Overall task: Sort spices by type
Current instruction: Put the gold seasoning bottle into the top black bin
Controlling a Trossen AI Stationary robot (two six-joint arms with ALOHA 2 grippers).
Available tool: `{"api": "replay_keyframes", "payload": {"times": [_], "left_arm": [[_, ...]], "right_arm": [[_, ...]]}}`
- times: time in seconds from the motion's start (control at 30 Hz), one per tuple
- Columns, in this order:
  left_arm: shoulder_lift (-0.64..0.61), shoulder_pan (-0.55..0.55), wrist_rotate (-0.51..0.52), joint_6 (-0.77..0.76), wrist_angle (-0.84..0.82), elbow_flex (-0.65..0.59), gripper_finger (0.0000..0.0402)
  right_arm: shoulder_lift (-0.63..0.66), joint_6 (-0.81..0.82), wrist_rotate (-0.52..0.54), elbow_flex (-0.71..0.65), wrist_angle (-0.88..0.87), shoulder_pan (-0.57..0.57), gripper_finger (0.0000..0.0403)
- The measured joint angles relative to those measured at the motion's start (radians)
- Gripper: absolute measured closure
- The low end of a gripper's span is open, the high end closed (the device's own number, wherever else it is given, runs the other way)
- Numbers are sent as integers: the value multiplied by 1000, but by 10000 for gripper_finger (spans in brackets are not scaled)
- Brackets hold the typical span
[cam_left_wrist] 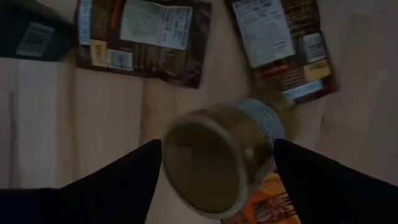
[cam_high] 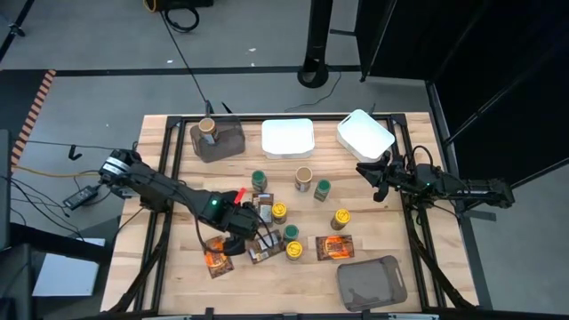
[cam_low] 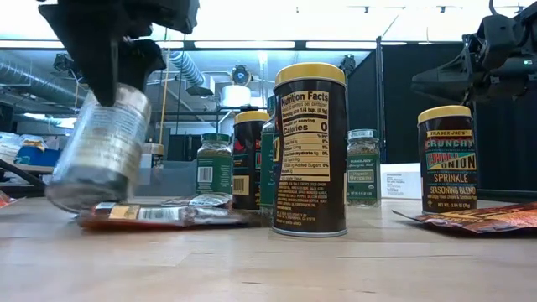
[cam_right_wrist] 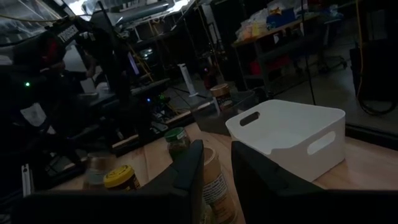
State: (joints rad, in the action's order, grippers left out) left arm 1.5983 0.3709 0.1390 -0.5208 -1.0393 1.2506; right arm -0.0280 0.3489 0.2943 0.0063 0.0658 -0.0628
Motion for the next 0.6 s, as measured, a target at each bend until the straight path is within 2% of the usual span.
{"api": "replay_keyframes", "payload": {"times": [0.17, 0.4, 0.6], "left_arm": [[-3, -4, -1, -7, -23, 12, 109], [-6, -5, 16, -9, -99, 47, 112], [-36, -5, 43, -144, -125, 40, 112]], "right_arm": [[0, 0, 0, 0, 0, 0, 311], [0, 0, 0, 0, 0, 0, 311], [0, -13, 0, 0, 0, 0, 311]]}}
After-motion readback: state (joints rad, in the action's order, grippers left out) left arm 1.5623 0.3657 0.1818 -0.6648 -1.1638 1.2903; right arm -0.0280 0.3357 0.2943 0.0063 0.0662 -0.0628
